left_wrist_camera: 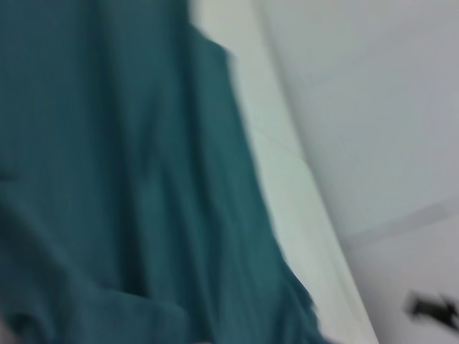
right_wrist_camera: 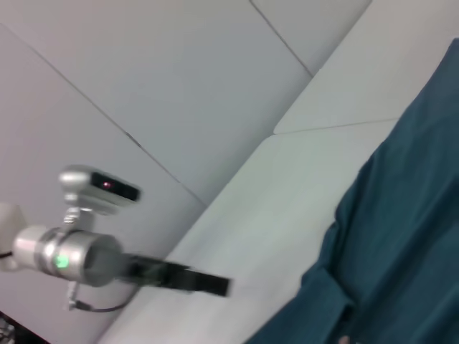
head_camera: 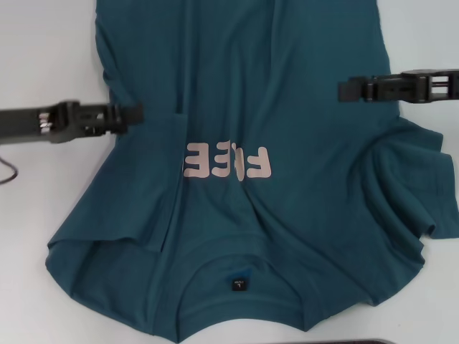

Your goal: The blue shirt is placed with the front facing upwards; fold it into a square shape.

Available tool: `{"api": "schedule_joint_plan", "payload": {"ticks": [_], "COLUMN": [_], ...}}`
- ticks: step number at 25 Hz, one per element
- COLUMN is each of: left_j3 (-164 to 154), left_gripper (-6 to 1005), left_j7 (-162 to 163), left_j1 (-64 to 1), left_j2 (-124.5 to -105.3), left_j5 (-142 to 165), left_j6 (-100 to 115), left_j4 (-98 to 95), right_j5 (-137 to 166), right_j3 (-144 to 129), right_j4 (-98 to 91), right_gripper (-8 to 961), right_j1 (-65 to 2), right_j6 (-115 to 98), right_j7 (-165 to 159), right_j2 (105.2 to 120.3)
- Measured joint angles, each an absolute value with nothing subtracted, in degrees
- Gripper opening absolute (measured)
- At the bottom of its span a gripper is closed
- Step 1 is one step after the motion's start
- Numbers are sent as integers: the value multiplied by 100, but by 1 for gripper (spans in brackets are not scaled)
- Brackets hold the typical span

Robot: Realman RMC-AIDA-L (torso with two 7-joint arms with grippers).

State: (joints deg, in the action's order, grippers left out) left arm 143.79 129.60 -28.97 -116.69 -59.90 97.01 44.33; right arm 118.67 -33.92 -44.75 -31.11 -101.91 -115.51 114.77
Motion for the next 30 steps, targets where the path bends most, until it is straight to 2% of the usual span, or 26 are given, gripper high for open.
{"api": "schedule_joint_plan", "payload": {"ticks": [3, 5, 10, 13, 16, 22, 30], "left_j3": [14518, 14614, 14871, 14940, 14954, 14958, 14959], "left_gripper": [649, 648, 648, 648, 647, 648, 649], "left_j7": [12278, 12177, 12251, 12311, 12361, 12377, 12375], "left_j1": [-2792, -2750, -2699, -2705, -2737, -2771, -2746], "left_j2": [-11623, -11618, -11612, -11611, -11610, -11610, -11619], "left_j5": [-6005, -6009, -6007, -6007, -6007, -6007, -6040], "left_j6": [10221, 10350, 10289, 10286, 10273, 10185, 10176], "left_j4": [4469, 4483, 4449, 4467, 4480, 4483, 4483], "right_j5": [11890, 11982, 12586, 13281, 14086, 14605, 14595], "right_j3": [-3394, -3402, -3333, -3025, -2813, -2825, -2814], "right_j4": [-4478, -4493, -4529, -4716, -4828, -4422, -4303], "right_gripper": [877, 877, 876, 876, 875, 875, 874], "right_j1": [-2997, -2877, -2618, -2588, -2670, -2838, -2933], "right_j6": [-10239, -10310, -10715, -11036, -11082, -10540, -9934], "right_j7": [-11671, -11993, -12807, -13234, -13552, -13669, -13670], "right_j2": [11277, 11081, 10476, 10273, 10274, 10399, 10683]}}
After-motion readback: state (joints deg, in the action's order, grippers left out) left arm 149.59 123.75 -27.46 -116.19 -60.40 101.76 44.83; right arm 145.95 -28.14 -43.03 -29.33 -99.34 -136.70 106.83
